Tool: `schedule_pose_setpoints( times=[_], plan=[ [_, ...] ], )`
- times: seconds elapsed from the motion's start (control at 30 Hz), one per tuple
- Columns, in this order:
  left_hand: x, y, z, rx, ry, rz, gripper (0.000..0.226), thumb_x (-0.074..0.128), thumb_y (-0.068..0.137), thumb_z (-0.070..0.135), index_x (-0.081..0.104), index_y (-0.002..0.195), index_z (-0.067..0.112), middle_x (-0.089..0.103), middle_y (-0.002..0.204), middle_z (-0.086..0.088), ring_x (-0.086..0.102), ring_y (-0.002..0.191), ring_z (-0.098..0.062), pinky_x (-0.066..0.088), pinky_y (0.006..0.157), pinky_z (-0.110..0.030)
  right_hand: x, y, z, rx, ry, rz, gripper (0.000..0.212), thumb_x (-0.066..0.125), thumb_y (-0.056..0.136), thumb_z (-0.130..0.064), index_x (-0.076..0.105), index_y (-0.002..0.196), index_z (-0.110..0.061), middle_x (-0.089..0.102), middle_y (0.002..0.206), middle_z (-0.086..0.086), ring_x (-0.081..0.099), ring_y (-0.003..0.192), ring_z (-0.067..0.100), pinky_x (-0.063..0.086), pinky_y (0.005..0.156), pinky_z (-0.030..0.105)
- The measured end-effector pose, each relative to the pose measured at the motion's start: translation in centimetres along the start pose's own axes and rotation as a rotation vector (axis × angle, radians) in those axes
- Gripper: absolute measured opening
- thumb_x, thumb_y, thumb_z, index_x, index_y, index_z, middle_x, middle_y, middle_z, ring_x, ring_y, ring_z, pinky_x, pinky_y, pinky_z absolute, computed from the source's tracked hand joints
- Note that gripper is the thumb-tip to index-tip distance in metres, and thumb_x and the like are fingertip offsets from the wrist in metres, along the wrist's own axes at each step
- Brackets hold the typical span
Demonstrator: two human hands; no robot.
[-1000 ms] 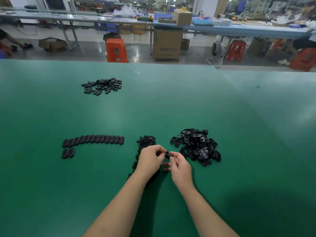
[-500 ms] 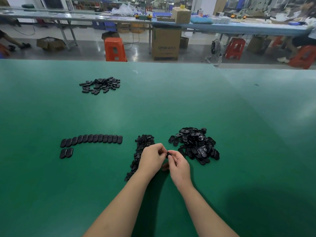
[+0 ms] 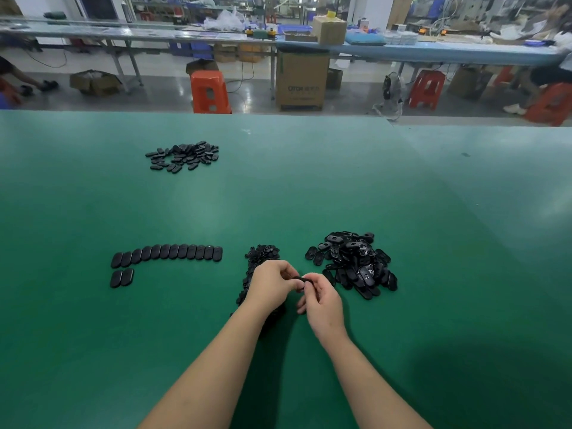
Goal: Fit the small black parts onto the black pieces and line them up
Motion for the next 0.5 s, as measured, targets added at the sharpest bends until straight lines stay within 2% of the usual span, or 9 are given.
schedule_pose_setpoints(
  times=[0.07, 0.13, 0.37, 0.5],
  plan=[
    [0.07, -0.01, -0.24, -0.015, -0.049, -0.003, 0.013, 0.085, 0.075, 0.026, 0.072, 0.076, 0.027, 0.070, 0.075, 0.010, 0.060, 0.070, -0.004, 0.039, 0.059, -0.018, 0.00, -0.02, -0.19, -0.012, -0.004, 0.006, 0.022, 0.052, 0.102, -0.009, 0.061, 0.096, -0.027, 0.065, 0.065, 0.002, 0.058, 0.053, 0.010, 0.052, 0.054, 0.025],
    [0.21, -0.11, -0.30, -0.021, -0.096, -0.003, 0.012, 0.085, 0.075, 0.026, 0.074, 0.076, 0.024, 0.071, 0.074, 0.008, 0.060, 0.067, -0.005, 0.043, 0.061, -0.021, -0.03, 0.01, -0.27, -0.015, -0.009, 0.008, 0.021, 0.052, 0.103, -0.009, 0.061, 0.097, -0.027, 0.064, 0.063, 0.000, 0.057, 0.052, 0.008, 0.050, 0.053, 0.021],
    [0.40, -0.36, -0.19, -0.040, -0.119, -0.015, 0.002, 0.079, 0.081, 0.023, 0.077, 0.082, 0.025, 0.073, 0.076, 0.009, 0.063, 0.069, -0.004, 0.043, 0.059, -0.017, -0.11, 0.00, -0.05, -0.010, -0.034, 0.014, 0.020, 0.053, 0.102, -0.012, 0.062, 0.096, -0.028, 0.069, 0.076, 0.000, 0.058, 0.055, 0.007, 0.052, 0.053, 0.024],
    [0.36, -0.52, -0.04, -0.043, -0.077, -0.017, 0.004, 0.074, 0.082, 0.024, 0.076, 0.079, 0.028, 0.070, 0.073, 0.012, 0.058, 0.062, -0.001, 0.040, 0.055, -0.017, -0.14, 0.01, 0.02, -0.013, -0.049, 0.017, 0.019, 0.053, 0.102, -0.013, 0.062, 0.097, -0.028, 0.070, 0.078, -0.002, 0.058, 0.054, 0.007, 0.053, 0.054, 0.026]
  ],
)
Point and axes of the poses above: each hand's wrist, its own y-axis towards the middle knuckle, its own x-axis out of the palm, z = x × y, the point moved 6 cm from there along y, towards the middle knuckle
